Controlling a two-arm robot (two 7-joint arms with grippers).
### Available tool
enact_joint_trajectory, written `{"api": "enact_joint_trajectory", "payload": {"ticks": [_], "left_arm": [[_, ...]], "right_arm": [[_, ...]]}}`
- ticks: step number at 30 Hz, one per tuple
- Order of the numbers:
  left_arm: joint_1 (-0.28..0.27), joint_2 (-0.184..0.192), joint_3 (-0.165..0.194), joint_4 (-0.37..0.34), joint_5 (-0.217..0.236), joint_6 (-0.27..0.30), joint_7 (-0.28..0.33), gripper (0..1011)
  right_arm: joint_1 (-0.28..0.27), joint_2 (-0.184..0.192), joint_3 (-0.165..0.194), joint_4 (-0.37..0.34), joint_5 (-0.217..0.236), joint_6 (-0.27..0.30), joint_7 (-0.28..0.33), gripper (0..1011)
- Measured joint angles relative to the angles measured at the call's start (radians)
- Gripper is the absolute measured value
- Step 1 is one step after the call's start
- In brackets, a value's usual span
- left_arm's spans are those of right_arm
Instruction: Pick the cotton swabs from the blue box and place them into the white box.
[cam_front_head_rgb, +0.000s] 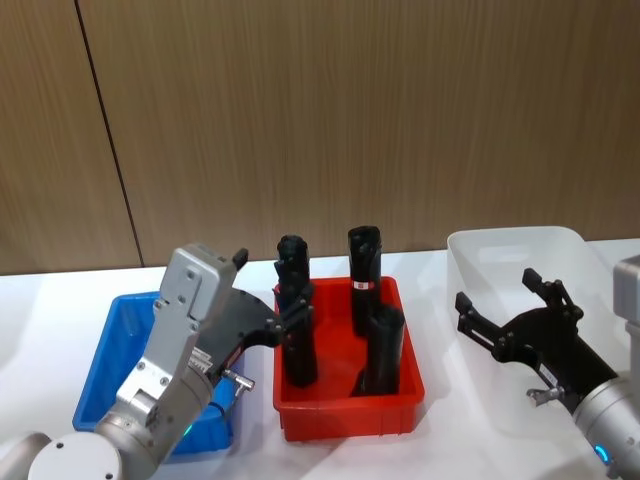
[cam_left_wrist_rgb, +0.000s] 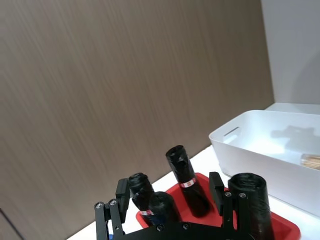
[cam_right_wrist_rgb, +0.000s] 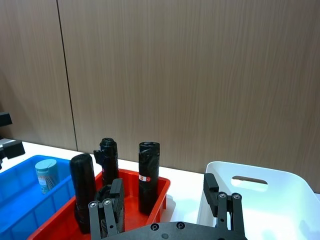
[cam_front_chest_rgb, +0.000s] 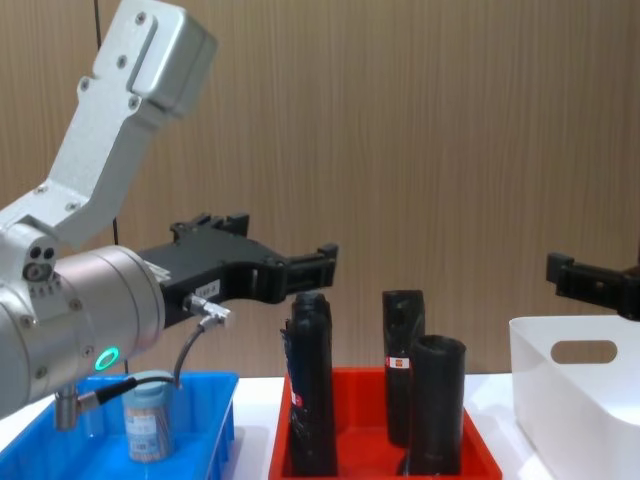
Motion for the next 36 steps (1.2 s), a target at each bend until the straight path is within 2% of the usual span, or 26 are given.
{"api": "enact_joint_trajectory", "payload": {"ticks": [8, 22, 30, 36], "left_arm": [[0.015, -0.001, 0.006, -0.022, 0.012, -0.001, 0.063, 1003], [0.016, -0.001, 0.006, -0.024, 0.013, -0.001, 0.069, 1003], [0.016, -0.001, 0.006, -0.024, 0.013, -0.001, 0.069, 1003], [0.016, -0.001, 0.006, -0.023, 0.013, 0.000, 0.069, 1003]], "right_arm": [[0.000, 0.000, 0.000, 0.000, 0.000, 0.000, 0.000, 1001], [0.000, 0.000, 0.000, 0.000, 0.001, 0.000, 0.001, 1001], [0.005, 0.001, 0.001, 0.005, 0.016, 0.014, 0.034, 1001], [0.021, 0.000, 0.001, 0.022, 0.030, 0.047, 0.094, 1001]]}}
